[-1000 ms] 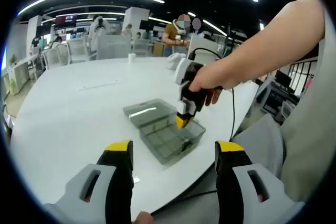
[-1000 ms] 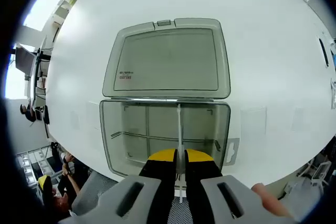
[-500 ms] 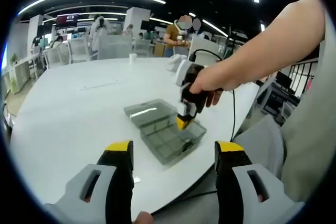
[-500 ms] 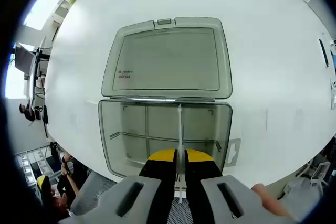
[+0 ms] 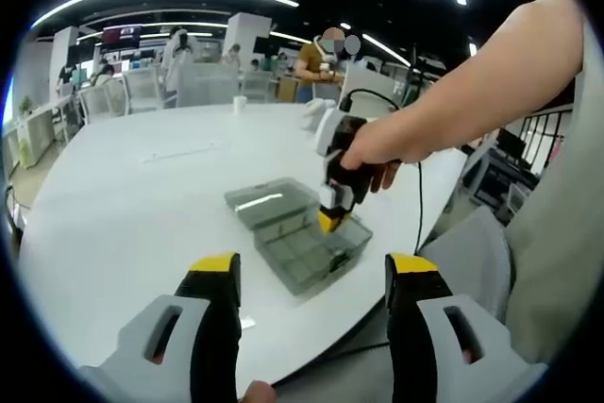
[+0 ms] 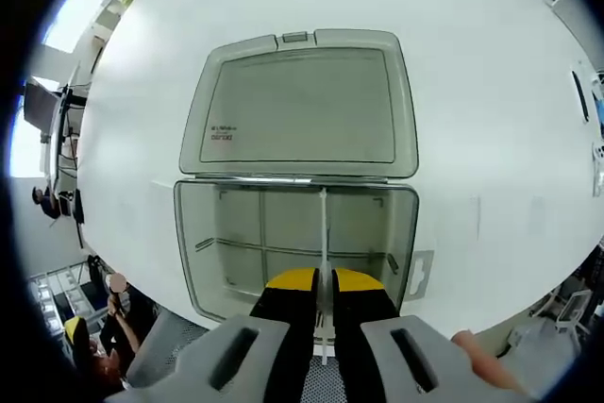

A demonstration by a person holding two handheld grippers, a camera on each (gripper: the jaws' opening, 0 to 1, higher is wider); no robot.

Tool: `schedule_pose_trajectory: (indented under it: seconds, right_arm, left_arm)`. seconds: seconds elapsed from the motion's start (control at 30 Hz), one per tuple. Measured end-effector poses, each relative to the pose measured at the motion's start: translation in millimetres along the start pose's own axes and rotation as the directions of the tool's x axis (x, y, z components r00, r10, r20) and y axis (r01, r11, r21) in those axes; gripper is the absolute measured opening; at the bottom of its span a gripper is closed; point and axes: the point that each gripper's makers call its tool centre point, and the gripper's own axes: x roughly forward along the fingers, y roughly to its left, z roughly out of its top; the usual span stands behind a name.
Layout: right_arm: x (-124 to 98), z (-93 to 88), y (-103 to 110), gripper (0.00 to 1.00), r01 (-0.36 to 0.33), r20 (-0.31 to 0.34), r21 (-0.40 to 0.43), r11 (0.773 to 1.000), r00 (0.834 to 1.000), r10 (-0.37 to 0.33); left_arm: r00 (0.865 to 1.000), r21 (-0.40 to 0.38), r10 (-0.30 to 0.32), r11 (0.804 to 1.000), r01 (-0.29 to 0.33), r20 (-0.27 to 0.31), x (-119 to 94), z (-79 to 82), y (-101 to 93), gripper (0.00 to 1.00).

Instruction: Insert the divider into the dual guide fixture by aligning both edges with the guide slots and pushing it downward to the bottom, including one-sided entry, uneven engagement, binding, and posture correction.

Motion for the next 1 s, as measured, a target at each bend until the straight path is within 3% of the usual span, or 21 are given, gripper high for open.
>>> schedule_pose_trajectory:
  seconds: [0.43, 1.0]
  right_arm:
    - [-7.3, -4.3, 1.9, 0.0, -0.007, -0.004, -0.004, 1.0, 1.0, 0.007]
    - [-4.0, 4.3, 0.4, 0.0, -0.015, 0.015, -0.008, 1.0, 1.0, 0.015]
  left_arm:
    - [1.0, 0.006, -0.003, 1.0, 0.003, 0.004, 0.6, 0.6, -2.4, 0.6]
    - [1.0, 0.009, -0.006, 1.0, 0.006, 0.008, 1.2, 3.1, -4.7, 0.6]
